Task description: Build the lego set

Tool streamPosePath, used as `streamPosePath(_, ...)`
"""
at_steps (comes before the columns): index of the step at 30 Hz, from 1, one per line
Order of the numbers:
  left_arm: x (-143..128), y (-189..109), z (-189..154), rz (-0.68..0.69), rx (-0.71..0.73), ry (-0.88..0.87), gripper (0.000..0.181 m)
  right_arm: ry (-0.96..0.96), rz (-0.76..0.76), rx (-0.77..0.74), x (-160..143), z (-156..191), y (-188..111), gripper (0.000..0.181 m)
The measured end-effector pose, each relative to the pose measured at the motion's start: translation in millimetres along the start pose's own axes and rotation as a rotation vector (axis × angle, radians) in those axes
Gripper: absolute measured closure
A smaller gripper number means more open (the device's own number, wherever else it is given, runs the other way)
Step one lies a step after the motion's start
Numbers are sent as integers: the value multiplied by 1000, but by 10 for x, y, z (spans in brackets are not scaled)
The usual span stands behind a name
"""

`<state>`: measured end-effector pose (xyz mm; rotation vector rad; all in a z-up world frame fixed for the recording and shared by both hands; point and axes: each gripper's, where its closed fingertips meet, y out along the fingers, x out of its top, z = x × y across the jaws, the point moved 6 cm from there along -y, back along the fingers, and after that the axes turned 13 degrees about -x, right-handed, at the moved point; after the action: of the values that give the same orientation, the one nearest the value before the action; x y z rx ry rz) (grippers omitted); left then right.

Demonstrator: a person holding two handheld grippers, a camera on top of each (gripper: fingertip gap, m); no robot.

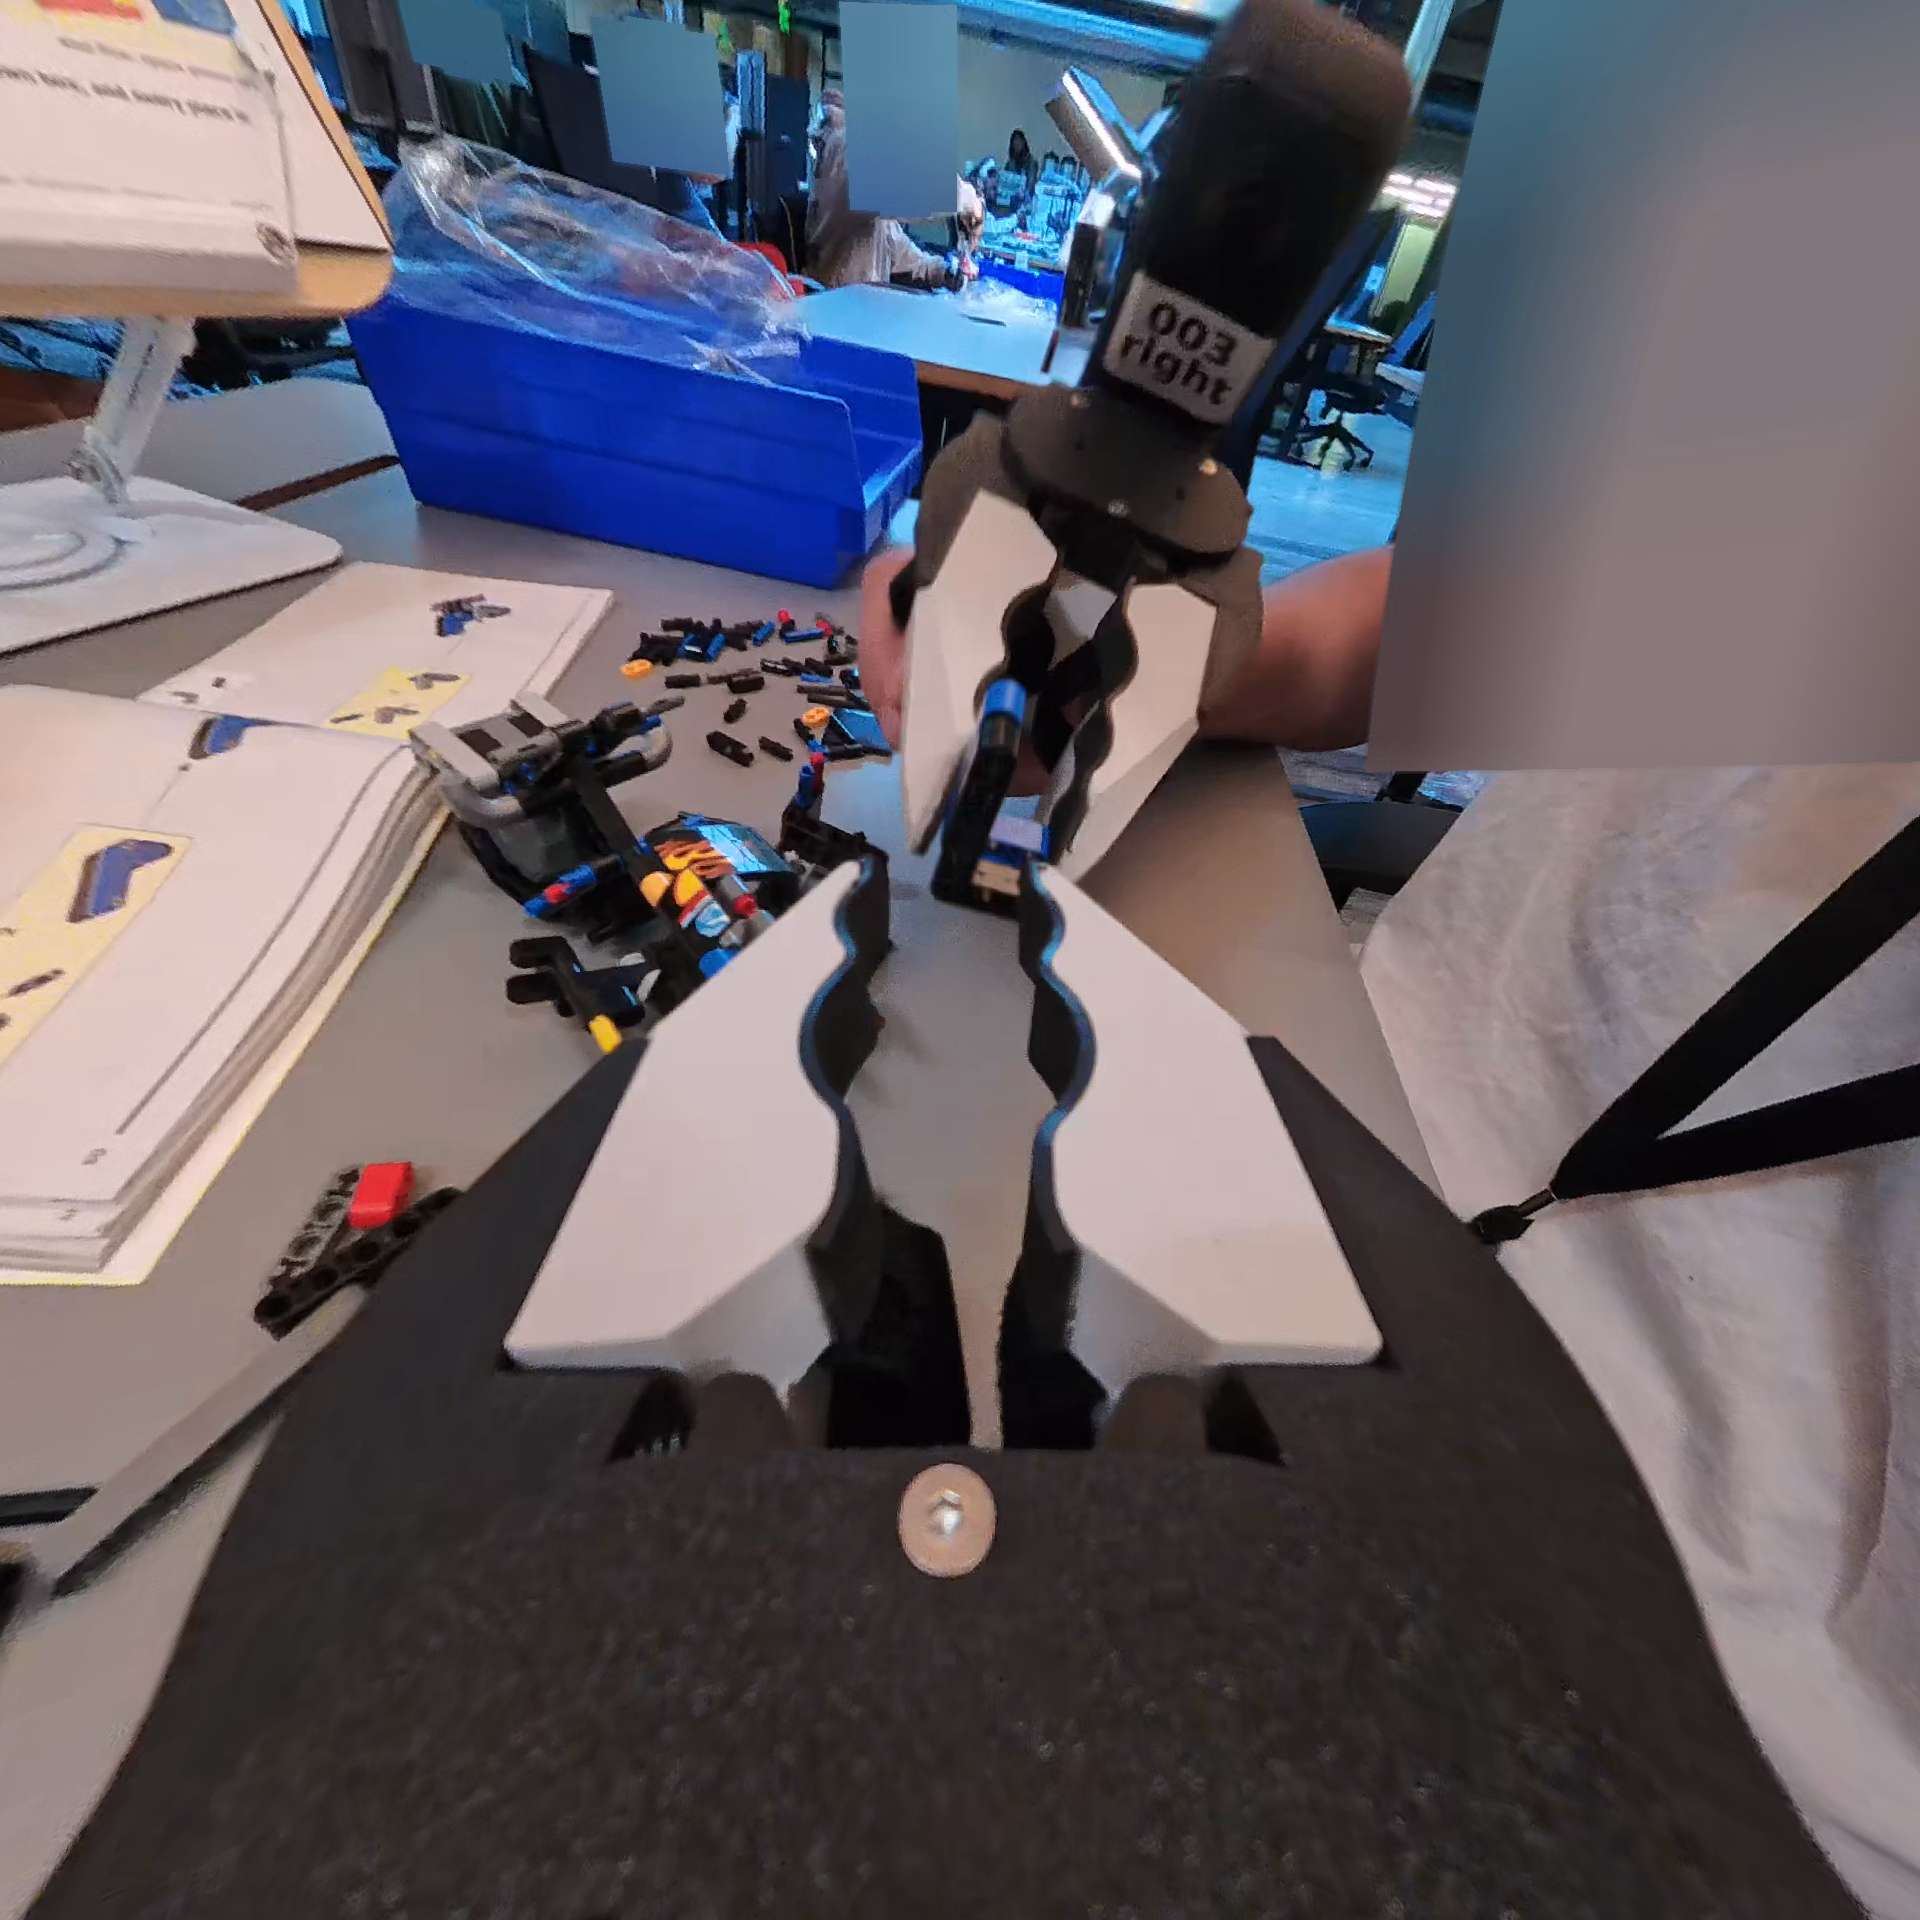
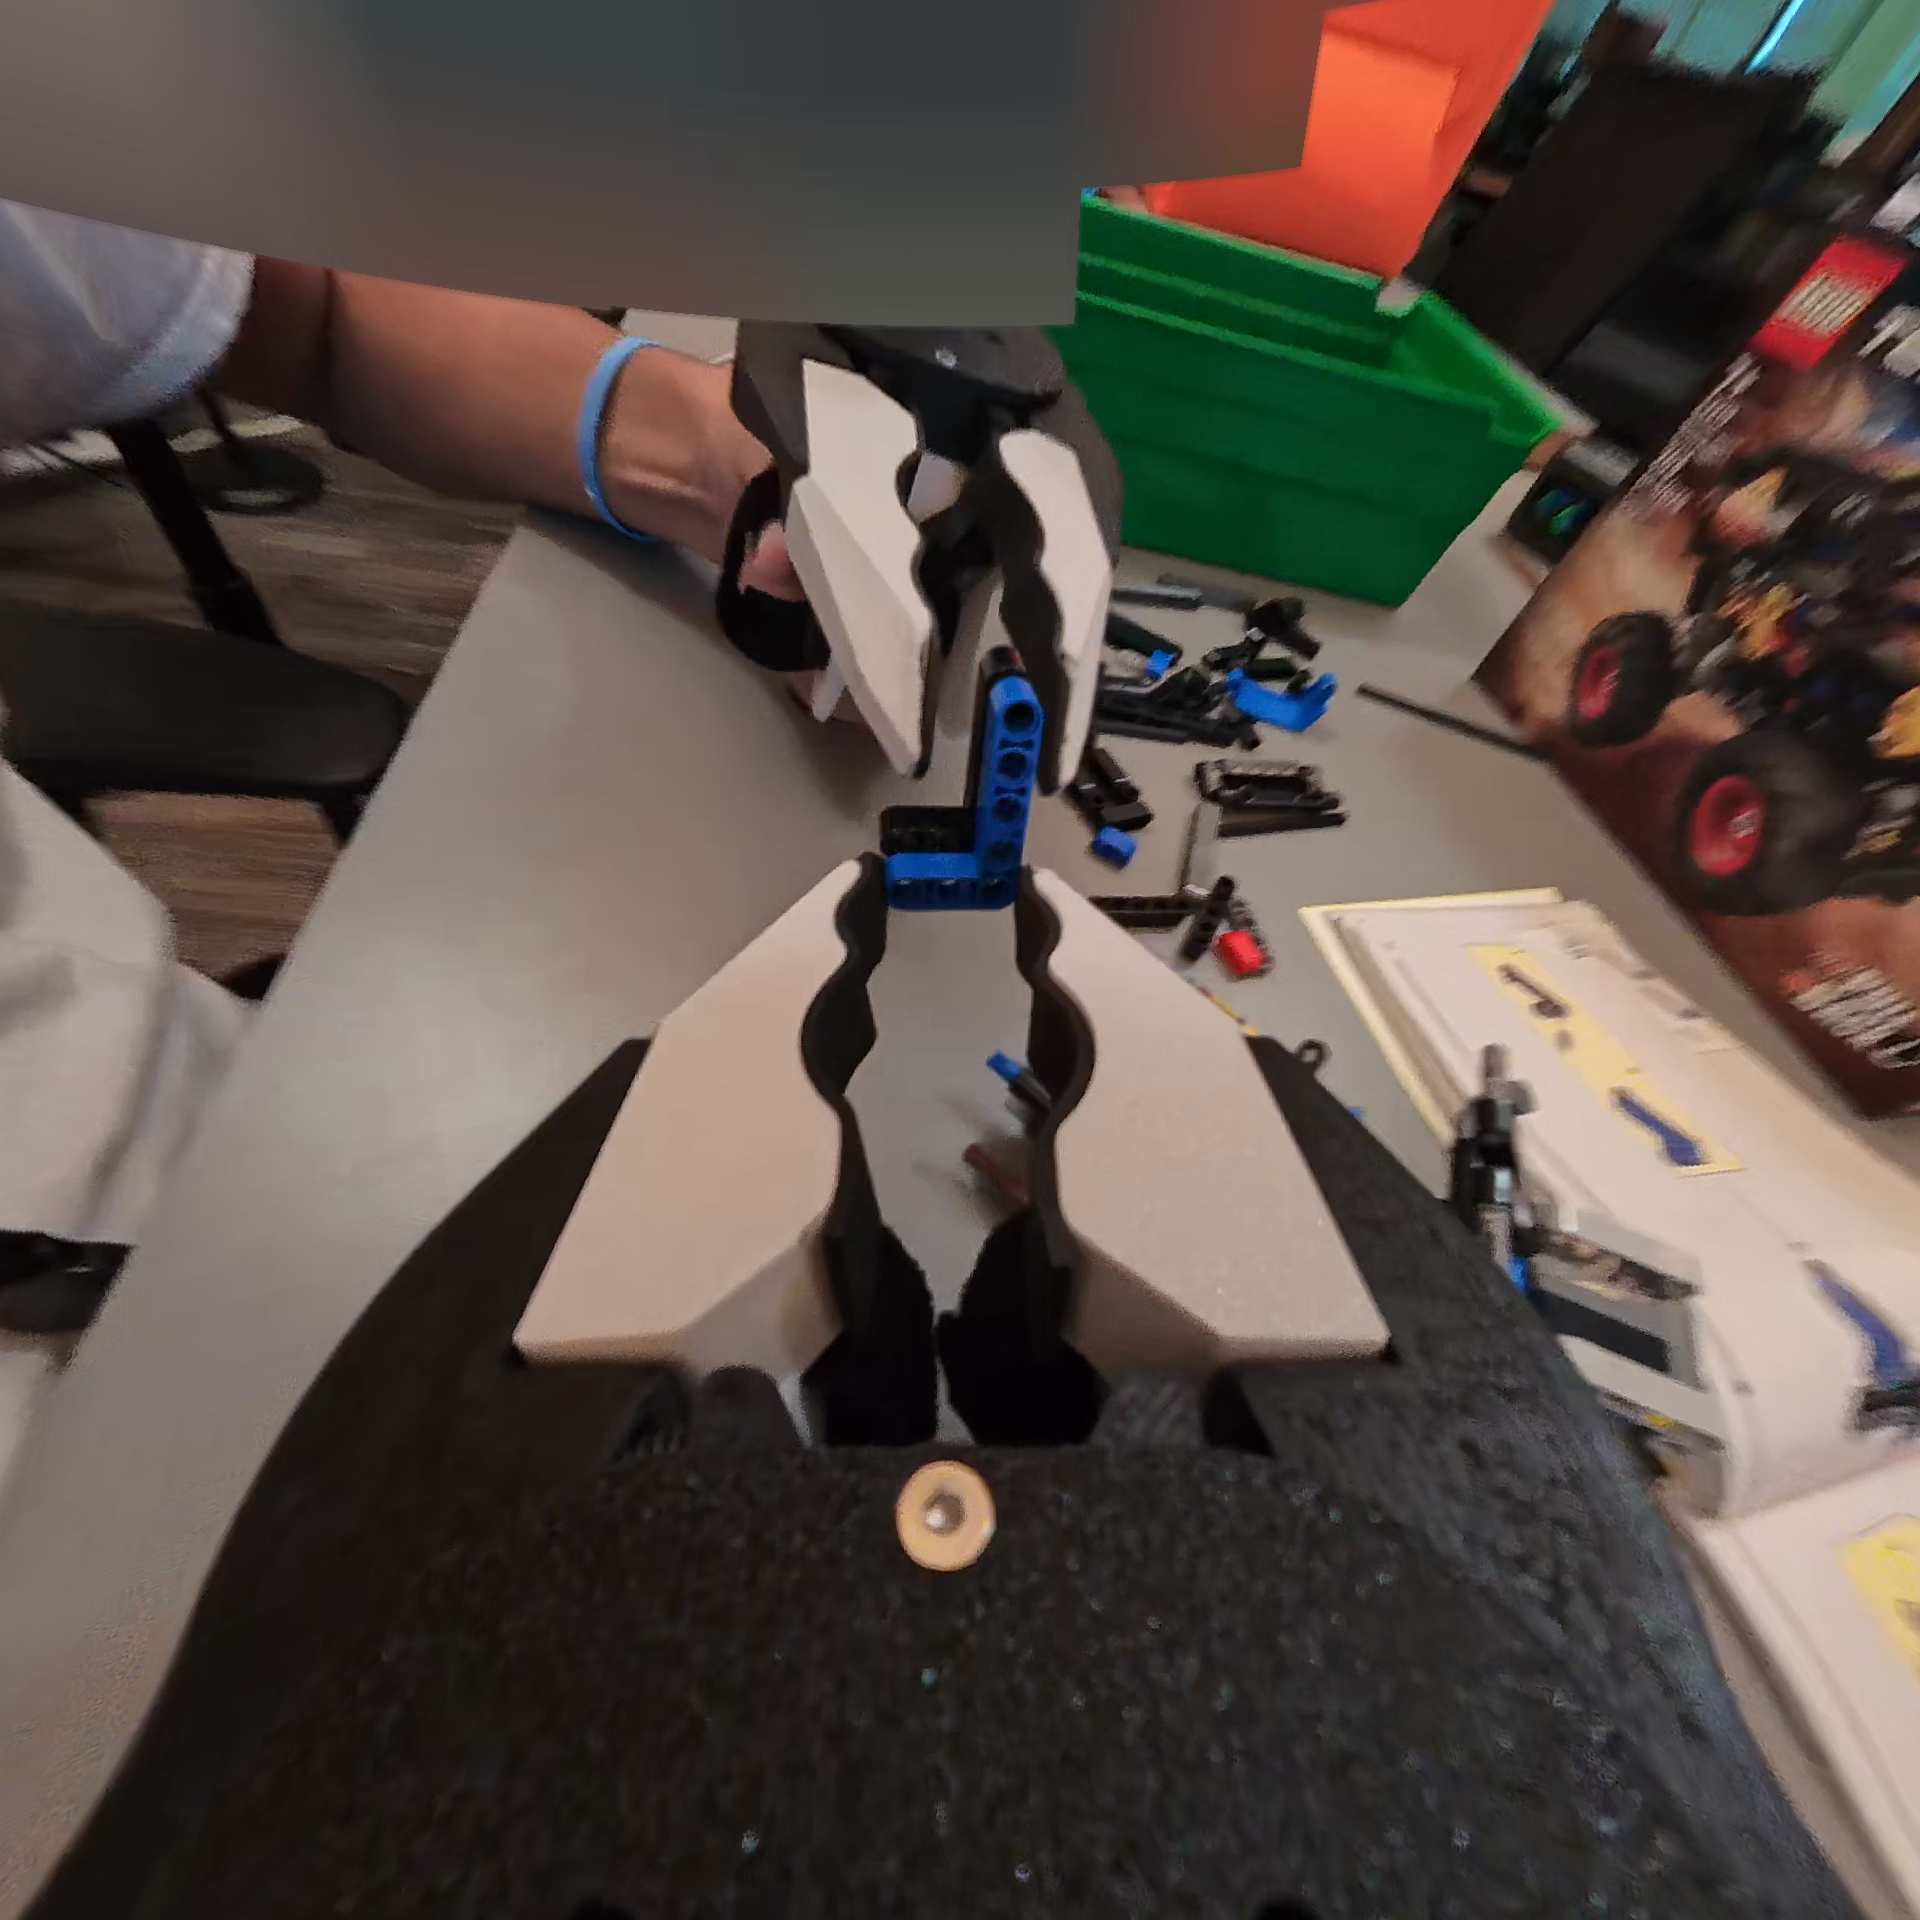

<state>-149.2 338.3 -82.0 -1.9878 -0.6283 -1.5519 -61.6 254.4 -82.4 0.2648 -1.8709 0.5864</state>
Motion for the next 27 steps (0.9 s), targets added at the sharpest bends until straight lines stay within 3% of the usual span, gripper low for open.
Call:
streamPosePath(6,-18,84,-54,-31,-111,-103,159,-232,-82,-108,69,68,-49,158)
streamPosePath(10,21,77,-48,-124,-185,-214,166,-349,-142,-155,94,109,-65,157)
streamPosePath(16,19,91,-39,-141,-179,-225,170,-380,-167,-175,88,104,-65,157)
streamPosePath(19,35,88,-47,-153,-162,-188,171,-324,-160,-192,97,108,-70,157)
streamPosePath(22,56,69,-56,-133,-59,-33,172,-191,-173,-168,118,88,-107,154)
streamPosePath(27,126,28,-162,-107,91,285,172,211,-108,44,71,-84,-110,151)
